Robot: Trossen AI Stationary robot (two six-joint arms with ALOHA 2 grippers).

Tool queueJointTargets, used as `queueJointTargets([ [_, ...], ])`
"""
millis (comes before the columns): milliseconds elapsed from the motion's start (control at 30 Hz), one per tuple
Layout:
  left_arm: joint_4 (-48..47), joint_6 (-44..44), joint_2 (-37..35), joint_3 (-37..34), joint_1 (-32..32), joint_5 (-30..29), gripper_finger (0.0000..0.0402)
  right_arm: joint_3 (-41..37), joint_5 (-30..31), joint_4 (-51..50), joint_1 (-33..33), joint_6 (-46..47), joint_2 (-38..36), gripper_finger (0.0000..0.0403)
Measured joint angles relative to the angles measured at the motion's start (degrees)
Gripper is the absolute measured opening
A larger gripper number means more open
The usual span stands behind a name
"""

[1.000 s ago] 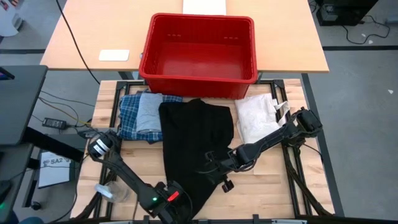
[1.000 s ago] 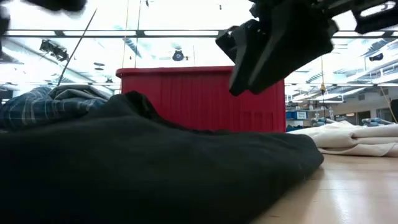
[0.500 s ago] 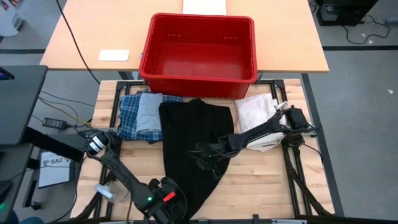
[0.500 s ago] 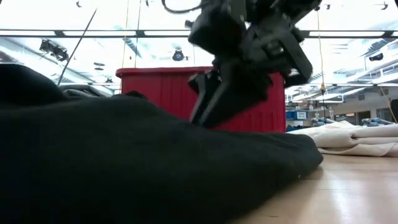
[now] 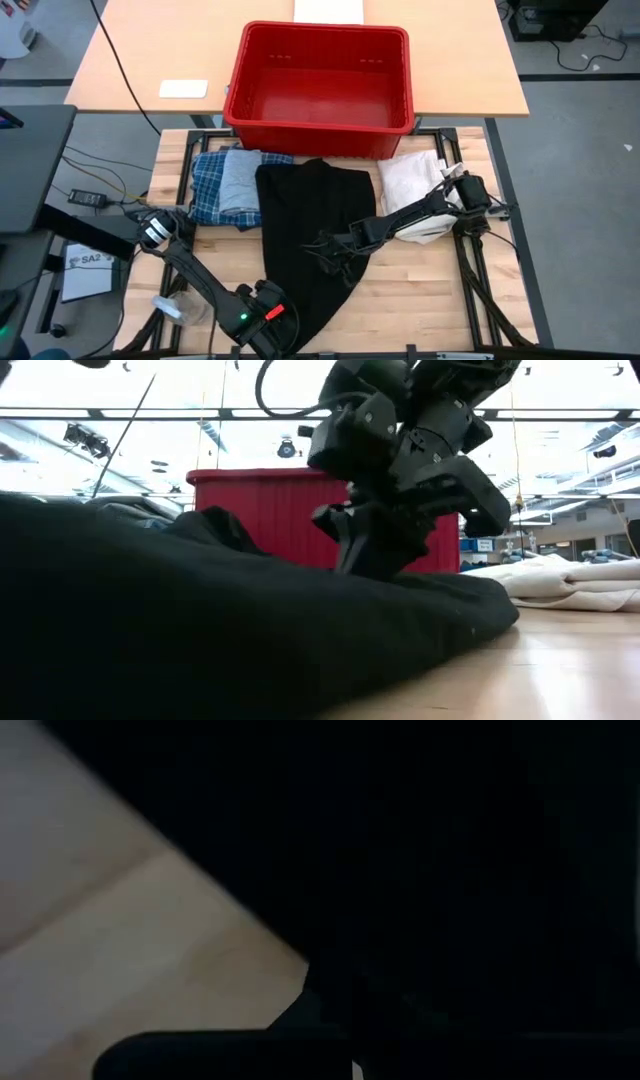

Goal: Fold Laundry from Bin
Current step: Fold the black shirt

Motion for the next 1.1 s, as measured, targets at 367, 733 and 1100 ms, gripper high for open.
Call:
queueJointTargets([
  [367, -11.5, -11.3, -2.7, 0.1, 0.1, 0.6, 0.0000, 1.3, 0.5, -45.6, 7.2, 13.9, -16.4, 0.0003],
  [733, -9.7, -13.5, -2.8, 0.0, -0.2, 0.5, 0.0000, -2.2, 6.7, -45.0, 24.8, 45.7, -36.3, 0.0001],
  [1100, -12.1, 1.5, -2.7, 0.5, 0.7, -9.0, 0.0002, -10.3, 32.1, -34.6, 22.4, 50.3, -34.2, 0.0098],
])
